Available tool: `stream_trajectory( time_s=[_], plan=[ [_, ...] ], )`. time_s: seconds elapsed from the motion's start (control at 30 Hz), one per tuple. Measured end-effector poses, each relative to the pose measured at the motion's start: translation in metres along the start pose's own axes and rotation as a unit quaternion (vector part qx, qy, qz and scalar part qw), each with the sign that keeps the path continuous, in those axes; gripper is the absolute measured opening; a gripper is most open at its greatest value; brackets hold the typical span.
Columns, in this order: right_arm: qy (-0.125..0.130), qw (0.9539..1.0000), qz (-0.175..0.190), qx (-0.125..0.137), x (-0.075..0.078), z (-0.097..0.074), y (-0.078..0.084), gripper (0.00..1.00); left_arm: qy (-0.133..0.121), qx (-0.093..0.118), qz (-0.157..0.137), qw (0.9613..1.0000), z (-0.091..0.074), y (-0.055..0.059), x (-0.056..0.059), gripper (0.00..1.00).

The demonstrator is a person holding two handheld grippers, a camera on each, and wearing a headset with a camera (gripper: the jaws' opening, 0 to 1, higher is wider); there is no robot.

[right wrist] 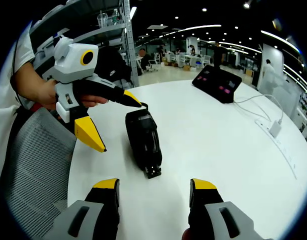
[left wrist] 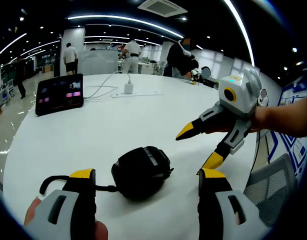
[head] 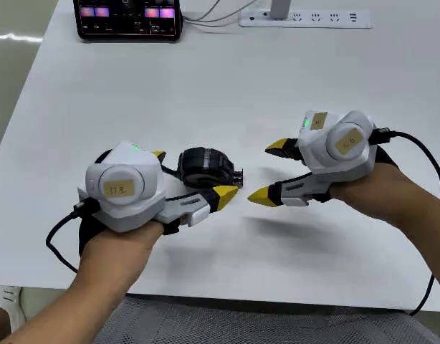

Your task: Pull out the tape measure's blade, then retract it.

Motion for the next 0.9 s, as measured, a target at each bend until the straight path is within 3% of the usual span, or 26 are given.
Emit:
stream_trajectory(
  time_s=[0.53,0.9],
  plan=[
    [0.017,0.9994,0.028,0.012,-0.005,-0.018,0.008,0.60,0.011,-0.011,0.029,0.9995,-0.013,0.004,-0.011,0.85],
    [0.054,0.9960,0.042,0.057,-0.011,-0.049,0.012,0.66,0.028,-0.011,0.060,0.9977,-0.032,0.003,-0.018,0.87]
  ],
)
Point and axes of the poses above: the centre of the closed fingertips' face, and the gripper's own axes: z roughly forward along the fingers, x roughly to its right, y roughly out of its underside, the point moved 7 cm from there along -z, roughly backward along the fingers, and after that the axes turned 2 degrees about -z, right-handed, at the moved point
